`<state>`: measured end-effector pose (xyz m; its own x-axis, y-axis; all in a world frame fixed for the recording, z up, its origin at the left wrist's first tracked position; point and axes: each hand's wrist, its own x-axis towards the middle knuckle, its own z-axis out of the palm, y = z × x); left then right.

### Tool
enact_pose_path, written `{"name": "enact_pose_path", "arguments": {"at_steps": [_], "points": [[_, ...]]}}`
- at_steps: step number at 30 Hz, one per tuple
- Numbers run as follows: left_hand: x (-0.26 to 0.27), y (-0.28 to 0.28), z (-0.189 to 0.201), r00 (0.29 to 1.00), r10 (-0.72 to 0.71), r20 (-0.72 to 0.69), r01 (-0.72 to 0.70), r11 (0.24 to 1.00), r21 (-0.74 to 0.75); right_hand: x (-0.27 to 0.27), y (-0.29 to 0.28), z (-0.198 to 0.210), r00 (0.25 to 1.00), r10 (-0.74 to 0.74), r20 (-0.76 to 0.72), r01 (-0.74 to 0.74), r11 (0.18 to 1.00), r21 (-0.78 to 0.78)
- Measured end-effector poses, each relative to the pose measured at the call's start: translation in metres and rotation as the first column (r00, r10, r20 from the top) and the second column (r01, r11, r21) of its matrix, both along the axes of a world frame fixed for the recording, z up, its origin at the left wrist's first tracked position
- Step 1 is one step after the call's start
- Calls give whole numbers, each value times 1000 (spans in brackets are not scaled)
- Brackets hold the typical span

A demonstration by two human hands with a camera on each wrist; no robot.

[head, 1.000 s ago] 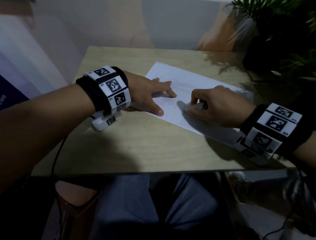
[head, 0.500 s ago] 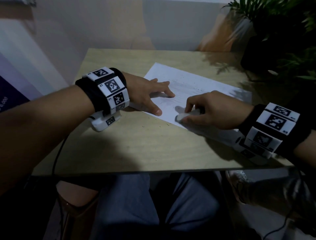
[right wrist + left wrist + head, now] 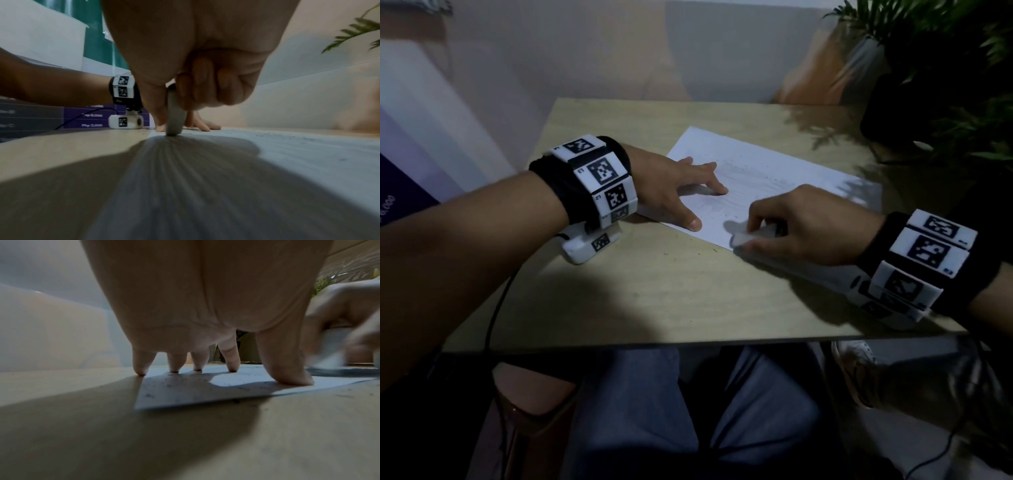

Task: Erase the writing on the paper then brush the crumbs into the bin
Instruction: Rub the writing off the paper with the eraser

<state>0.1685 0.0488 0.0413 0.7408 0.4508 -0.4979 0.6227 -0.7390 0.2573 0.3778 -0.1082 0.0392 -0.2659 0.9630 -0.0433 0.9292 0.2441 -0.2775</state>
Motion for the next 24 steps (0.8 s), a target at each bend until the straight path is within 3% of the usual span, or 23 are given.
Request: {"name": "enact_pose_path", "arguments": {"at_steps": [2, 6, 8, 16, 20, 24], "points": [[0, 1, 0, 1000, 3, 4, -3, 1000, -5, 1, 1, 3, 997, 19, -73, -25, 996, -87], [0, 2, 0, 1000, 22, -6, -22, 1000, 10, 9, 7, 0, 989, -112, -97, 119, 991, 65], [0, 4, 1, 999, 42, -22, -42, 999, 25, 11, 8, -1, 986, -111, -124, 120, 990, 74], [0, 6, 0, 1000, 23, 15, -23, 1000, -5, 8, 8, 2, 993, -66, -94, 64, 998, -17], [1, 1, 1, 999, -34, -42, 33, 999, -18, 4, 9, -2, 998, -5, -64, 2, 998, -58], [3, 0, 3, 997, -40, -60, 40, 999, -6, 5, 12, -1, 996, -79, -32, 80, 996, 49]]}}
